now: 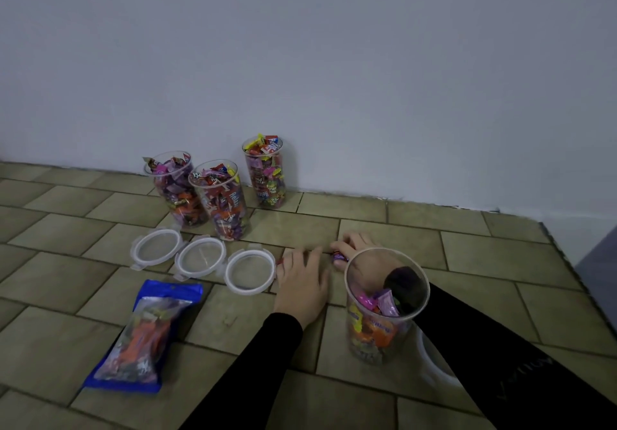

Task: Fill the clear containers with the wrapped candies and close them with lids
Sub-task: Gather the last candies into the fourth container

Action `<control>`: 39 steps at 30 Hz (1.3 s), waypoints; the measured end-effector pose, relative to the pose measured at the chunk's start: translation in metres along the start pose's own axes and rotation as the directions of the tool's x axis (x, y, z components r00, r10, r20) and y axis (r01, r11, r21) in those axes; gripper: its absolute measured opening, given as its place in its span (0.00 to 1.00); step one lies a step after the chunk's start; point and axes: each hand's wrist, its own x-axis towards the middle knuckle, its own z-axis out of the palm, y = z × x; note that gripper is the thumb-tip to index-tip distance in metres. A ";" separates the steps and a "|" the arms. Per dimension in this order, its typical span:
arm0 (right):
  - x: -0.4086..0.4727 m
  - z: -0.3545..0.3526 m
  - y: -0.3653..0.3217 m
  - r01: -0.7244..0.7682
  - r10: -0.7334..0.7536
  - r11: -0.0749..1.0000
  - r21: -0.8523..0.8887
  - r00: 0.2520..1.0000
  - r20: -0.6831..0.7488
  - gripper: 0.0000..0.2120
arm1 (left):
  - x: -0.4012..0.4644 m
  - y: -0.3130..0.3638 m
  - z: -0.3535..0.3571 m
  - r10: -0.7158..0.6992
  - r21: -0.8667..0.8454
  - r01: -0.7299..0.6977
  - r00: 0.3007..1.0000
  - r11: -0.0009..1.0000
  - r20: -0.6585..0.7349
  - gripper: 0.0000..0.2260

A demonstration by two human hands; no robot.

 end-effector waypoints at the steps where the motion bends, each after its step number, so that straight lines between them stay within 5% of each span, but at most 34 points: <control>1: 0.001 0.000 -0.001 -0.002 0.002 1.000 0.009 1.000 0.014 0.18 | 0.001 -0.002 0.001 0.022 -0.017 -0.022 1.000 1.000 0.000 0.24; 6: -0.002 -0.009 -0.007 -0.003 0.006 0.999 -0.035 0.997 0.071 0.16 | -0.001 -0.005 0.004 0.053 -0.128 -0.068 0.992 0.990 -0.112 0.18; 11: -0.011 -0.018 -0.021 0.069 -0.046 0.977 -0.204 0.992 0.114 0.17 | -0.002 0.000 0.007 -0.004 -0.051 -0.006 0.983 0.999 -0.182 0.22; 15: -0.016 -0.025 -0.026 0.103 -0.090 0.959 -0.264 0.994 0.062 0.08 | 0.000 0.001 0.005 -0.004 0.036 0.013 0.971 0.999 -0.238 0.13; 19: -0.023 -0.029 -0.028 0.047 -0.084 0.949 -0.311 0.991 -0.108 0.13 | 0.010 0.000 0.013 0.087 0.148 -0.077 0.994 0.986 -0.065 0.15; 25: -0.026 -0.020 -0.023 0.081 -0.061 0.938 -0.337 0.996 0.070 0.22 | -0.001 0.013 -0.007 0.113 0.162 -0.108 0.993 0.981 -0.025 0.10; 27: -0.028 -0.024 -0.028 0.174 -0.178 0.962 -0.208 0.984 -0.002 0.18 | -0.002 0.009 -0.005 0.099 0.103 -0.099 0.995 0.990 0.000 0.13; 28: -0.026 -0.021 -0.026 0.326 -0.333 0.943 -0.068 0.929 -0.160 0.17 | -0.003 0.009 -0.006 0.109 0.101 -0.109 0.994 0.989 0.000 0.13; 29: -0.029 -0.021 -0.028 0.364 -0.368 0.903 0.226 0.929 -0.029 0.17 | -0.004 0.010 -0.009 0.123 0.108 -0.123 0.992 0.987 0.008 0.14; 30: -0.034 -0.035 -0.034 0.203 -0.201 0.979 0.019 0.978 -0.054 0.14 | -0.005 0.010 -0.011 0.139 0.106 -0.140 0.990 0.985 0.016 0.13; 31: -0.042 -0.038 -0.028 0.097 -0.096 0.995 0.002 0.992 -0.083 0.13 | -0.006 0.010 -0.013 0.155 0.094 -0.157 0.987 0.983 0.031 0.13; 33: -0.043 -0.027 -0.008 -0.146 0.178 0.956 0.253 0.978 -0.110 0.15 | -0.007 0.012 -0.017 0.171 0.068 -0.172 0.985 0.983 0.025 0.12; 39: -0.065 -0.054 0.007 -0.287 0.349 0.880 0.379 0.931 -0.106 0.08 | -0.006 0.017 -0.023 0.003 -0.339 -0.038 0.995 0.940 -0.104 0.12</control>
